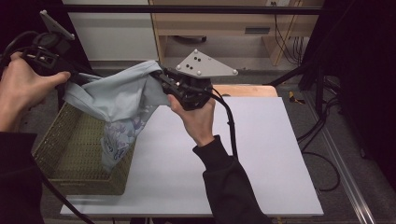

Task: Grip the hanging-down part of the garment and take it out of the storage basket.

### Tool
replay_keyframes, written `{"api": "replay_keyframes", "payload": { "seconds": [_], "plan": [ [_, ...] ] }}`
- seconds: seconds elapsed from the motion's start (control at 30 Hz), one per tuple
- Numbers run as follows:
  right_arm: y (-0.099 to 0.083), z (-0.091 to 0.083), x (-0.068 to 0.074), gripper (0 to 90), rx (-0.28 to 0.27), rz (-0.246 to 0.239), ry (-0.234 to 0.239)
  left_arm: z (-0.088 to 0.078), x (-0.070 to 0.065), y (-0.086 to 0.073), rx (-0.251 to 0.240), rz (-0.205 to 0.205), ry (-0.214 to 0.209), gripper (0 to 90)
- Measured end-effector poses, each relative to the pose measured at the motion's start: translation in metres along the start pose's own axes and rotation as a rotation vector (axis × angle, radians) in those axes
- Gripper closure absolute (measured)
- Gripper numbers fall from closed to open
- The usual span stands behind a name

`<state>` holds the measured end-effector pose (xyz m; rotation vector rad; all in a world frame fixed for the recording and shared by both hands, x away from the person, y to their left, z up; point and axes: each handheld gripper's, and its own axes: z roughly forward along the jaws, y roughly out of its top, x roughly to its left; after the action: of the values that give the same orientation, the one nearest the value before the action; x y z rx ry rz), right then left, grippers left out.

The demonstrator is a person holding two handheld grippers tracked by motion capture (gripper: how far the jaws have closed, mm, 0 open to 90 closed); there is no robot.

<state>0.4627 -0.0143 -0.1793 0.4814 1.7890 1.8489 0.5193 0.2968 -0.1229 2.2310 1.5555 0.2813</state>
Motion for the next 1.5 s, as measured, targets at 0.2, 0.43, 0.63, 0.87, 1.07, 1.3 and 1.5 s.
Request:
{"api": "replay_keyframes", "payload": {
  "seconds": [0.2, 0.43, 0.63, 0.87, 1.07, 1.3, 1.5],
  "plan": [
    [0.014, 0.001, 0.001, 88.5, -0.017, -0.011, -0.015, -0.001, -0.003, 0.001, -0.008, 0.004, -0.004, 86.5],
    [0.027, 0.001, 0.004, 88.5, -0.046, -0.02, -0.02, -0.003, -0.003, 0.001, -0.027, 0.001, -0.013, 86.5],
    [0.038, 0.001, 0.003, 88.5, -0.058, -0.028, -0.027, -0.004, -0.006, 0.003, -0.033, 0.006, -0.024, 86.5],
    [0.025, 0.001, 0.004, 88.5, -0.012, -0.027, -0.001, -0.004, -0.005, 0.002, -0.021, 0.007, 0.001, 86.5],
    [-0.005, 0.002, -0.003, 88.4, 0.049, -0.005, 0.011, -0.002, -0.003, 0.001, -0.014, 0.001, 0.014, 86.5],
    [-0.051, 0.0, -0.008, 88.2, 0.117, 0.041, 0.032, 0.006, -0.006, 0.003, 0.006, 0.011, 0.02, 86.6],
    [-0.095, 0.002, -0.013, 87.8, 0.191, 0.09, 0.042, 0.012, -0.009, 0.003, 0.018, 0.018, 0.021, 86.6]
  ]
}}
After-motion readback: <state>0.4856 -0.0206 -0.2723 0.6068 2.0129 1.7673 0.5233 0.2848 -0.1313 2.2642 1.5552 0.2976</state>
